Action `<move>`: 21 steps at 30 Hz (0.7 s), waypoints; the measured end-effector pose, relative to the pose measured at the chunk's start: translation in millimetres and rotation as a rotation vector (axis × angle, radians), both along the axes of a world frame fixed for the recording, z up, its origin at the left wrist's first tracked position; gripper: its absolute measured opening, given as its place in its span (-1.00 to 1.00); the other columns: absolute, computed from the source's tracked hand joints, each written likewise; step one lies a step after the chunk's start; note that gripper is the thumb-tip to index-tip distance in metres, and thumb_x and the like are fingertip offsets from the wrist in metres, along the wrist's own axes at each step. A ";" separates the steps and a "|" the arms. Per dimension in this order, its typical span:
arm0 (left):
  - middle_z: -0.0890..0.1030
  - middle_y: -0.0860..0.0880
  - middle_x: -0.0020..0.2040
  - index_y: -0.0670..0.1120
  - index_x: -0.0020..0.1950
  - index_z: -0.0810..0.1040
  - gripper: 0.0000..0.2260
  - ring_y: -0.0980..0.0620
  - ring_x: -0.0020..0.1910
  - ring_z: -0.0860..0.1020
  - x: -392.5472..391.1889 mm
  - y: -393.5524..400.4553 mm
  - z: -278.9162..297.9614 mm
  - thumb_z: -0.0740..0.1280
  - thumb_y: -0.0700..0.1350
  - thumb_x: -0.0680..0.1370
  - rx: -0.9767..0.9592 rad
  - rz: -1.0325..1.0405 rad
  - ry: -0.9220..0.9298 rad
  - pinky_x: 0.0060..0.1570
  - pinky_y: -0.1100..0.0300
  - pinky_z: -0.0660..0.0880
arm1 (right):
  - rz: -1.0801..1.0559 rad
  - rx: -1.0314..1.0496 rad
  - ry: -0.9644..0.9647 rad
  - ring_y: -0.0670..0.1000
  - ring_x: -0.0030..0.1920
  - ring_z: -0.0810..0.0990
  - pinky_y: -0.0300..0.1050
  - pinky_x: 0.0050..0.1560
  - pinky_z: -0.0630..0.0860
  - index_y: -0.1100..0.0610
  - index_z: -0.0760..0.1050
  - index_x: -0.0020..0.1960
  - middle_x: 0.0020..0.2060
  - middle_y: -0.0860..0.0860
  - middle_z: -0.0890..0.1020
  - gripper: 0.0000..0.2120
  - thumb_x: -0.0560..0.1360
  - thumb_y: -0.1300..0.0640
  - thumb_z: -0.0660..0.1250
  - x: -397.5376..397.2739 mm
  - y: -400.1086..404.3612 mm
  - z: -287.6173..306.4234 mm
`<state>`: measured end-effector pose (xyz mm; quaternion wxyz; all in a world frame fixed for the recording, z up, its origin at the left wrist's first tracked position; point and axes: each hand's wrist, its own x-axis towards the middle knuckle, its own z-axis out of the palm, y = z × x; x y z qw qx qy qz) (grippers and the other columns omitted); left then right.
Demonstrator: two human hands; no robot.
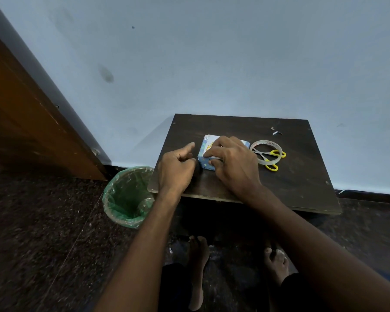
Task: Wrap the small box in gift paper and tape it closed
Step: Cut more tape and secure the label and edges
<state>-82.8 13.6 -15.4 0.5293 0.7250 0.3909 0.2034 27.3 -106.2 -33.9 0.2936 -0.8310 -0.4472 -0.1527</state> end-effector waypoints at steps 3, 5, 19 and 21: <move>0.75 0.19 0.02 0.12 0.34 0.70 -0.56 0.03 0.10 0.72 4.0 4.7 -2.0 0.45 0.06 0.45 -0.014 0.062 -0.006 0.29 -0.04 0.61 | 0.005 -0.001 -0.010 0.02 0.01 0.56 -0.07 -0.29 0.47 -0.07 0.73 -0.05 -0.03 -0.12 0.64 -0.82 0.43 0.18 0.48 -0.3 -0.8 -0.4; 0.76 0.16 -0.07 0.09 0.18 0.77 -0.66 -0.01 0.04 0.74 8.1 1.9 -1.2 0.51 0.16 0.45 -0.103 0.054 -0.044 0.23 -0.08 0.64 | 0.003 -0.001 -0.017 0.02 0.01 0.56 -0.09 -0.30 0.43 -0.07 0.72 -0.07 -0.05 -0.12 0.63 -0.82 0.43 0.19 0.47 -0.6 0.0 -1.2; 0.77 -0.10 -0.12 -0.03 -0.09 0.79 -0.54 -0.14 -0.03 0.75 21.5 8.0 -10.4 0.44 0.37 0.47 -0.169 0.044 -0.056 0.04 0.03 0.60 | 0.034 -0.004 -0.070 0.05 -0.02 0.56 -0.05 -0.32 0.46 -0.05 0.69 -0.07 -0.04 -0.12 0.62 -0.82 0.45 0.22 0.44 0.8 -2.2 -4.1; 0.77 -0.01 -0.15 -0.02 -0.11 0.79 -0.63 -0.01 -0.07 0.75 20.8 8.9 -8.3 0.55 0.29 0.44 -0.167 0.001 -0.055 -0.01 0.09 0.60 | 0.046 -0.003 -0.110 0.07 -0.04 0.56 -0.04 -0.34 0.45 -0.03 0.69 -0.06 -0.05 -0.09 0.62 -0.83 0.47 0.22 0.42 0.1 -3.3 -4.3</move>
